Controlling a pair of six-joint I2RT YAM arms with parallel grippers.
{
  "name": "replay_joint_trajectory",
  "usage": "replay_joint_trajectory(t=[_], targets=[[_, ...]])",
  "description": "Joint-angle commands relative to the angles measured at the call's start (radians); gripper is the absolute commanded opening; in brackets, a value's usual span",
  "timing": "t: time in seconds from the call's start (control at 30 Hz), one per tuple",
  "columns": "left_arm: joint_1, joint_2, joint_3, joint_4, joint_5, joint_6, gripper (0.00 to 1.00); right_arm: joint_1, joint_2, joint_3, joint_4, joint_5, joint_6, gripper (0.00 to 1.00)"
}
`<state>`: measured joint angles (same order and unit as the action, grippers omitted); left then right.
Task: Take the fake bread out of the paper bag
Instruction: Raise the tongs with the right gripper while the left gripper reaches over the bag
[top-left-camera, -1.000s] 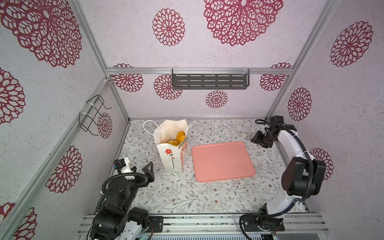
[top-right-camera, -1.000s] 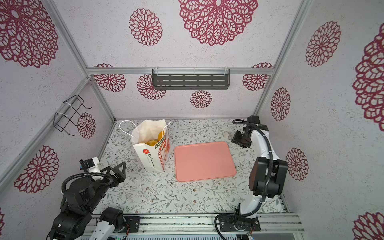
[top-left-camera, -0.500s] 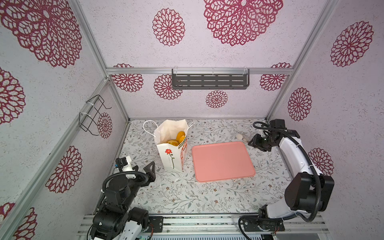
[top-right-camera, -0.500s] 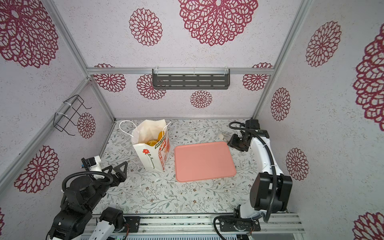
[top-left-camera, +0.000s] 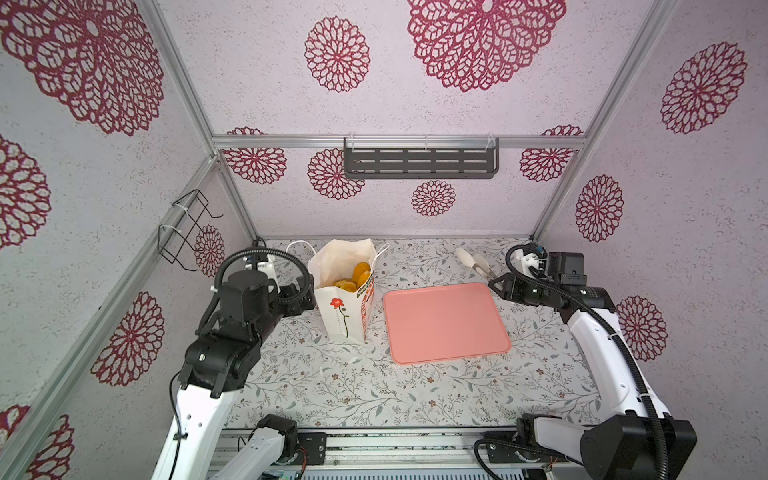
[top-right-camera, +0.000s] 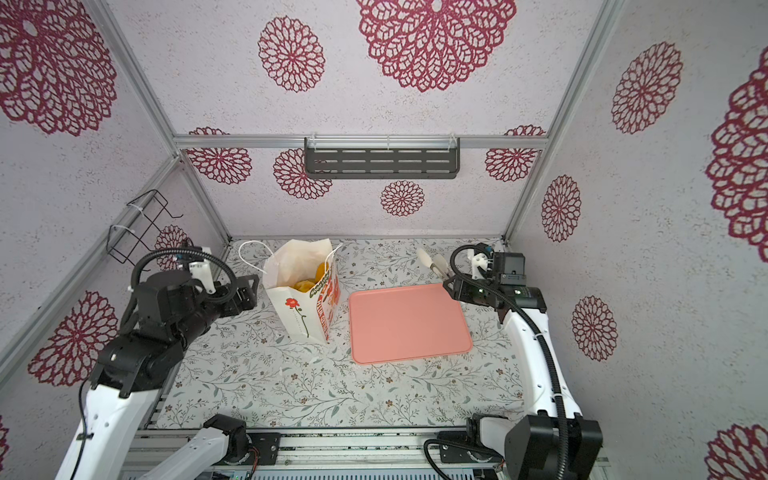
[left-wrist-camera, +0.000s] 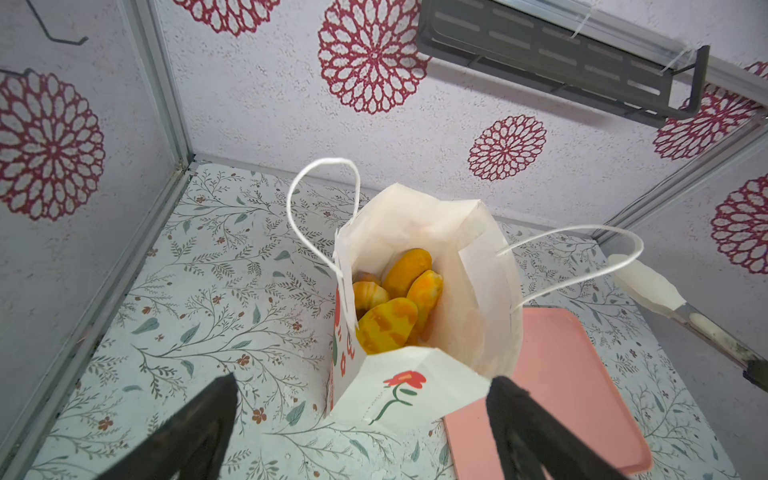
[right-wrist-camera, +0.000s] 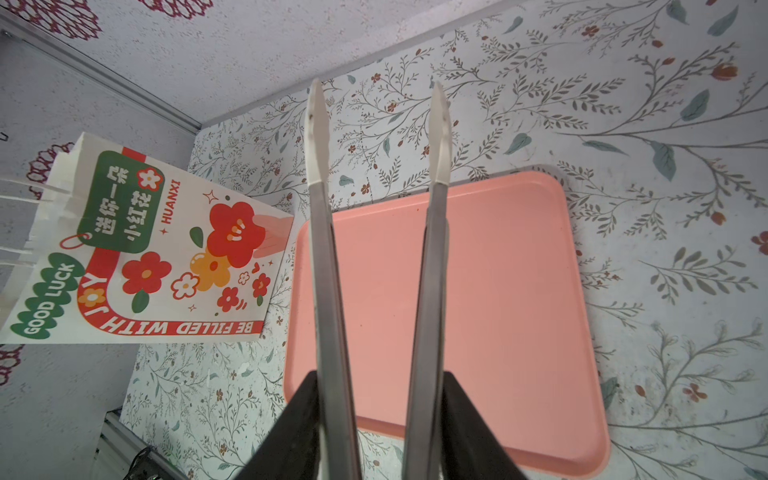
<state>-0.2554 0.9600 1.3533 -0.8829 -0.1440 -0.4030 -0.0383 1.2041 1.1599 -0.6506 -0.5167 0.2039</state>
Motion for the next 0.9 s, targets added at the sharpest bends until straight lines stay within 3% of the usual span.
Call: replay_joint_trajectory(t=[0.0,0.13,0.37,0.57,0.87], targets=[[-0.002,0.132,0.124,-0.120,0.025,0.026,0.97,0.005,-0.032,-0.004,0.023,-0.060,-0.001,0.45],[-0.004,0.291,0.262,-0.207,0.050,0.003,0.97,0.005,-0.031,-0.020,0.011,-0.096,0.005,0.45],[-0.007,0.468,0.408,-0.366,-0.054,-0.105,0.97,0.004,-0.042,-0.023,-0.033,-0.116,-0.019,0.45],[-0.034,0.426,0.333,-0.345,-0.090,-0.164,0.97,0.004,-0.066,-0.046,-0.036,-0.108,-0.016,0.45],[-0.023,0.429,0.194,-0.180,-0.106,-0.176,1.00,0.005,-0.064,-0.060,-0.037,-0.107,-0.014,0.45]])
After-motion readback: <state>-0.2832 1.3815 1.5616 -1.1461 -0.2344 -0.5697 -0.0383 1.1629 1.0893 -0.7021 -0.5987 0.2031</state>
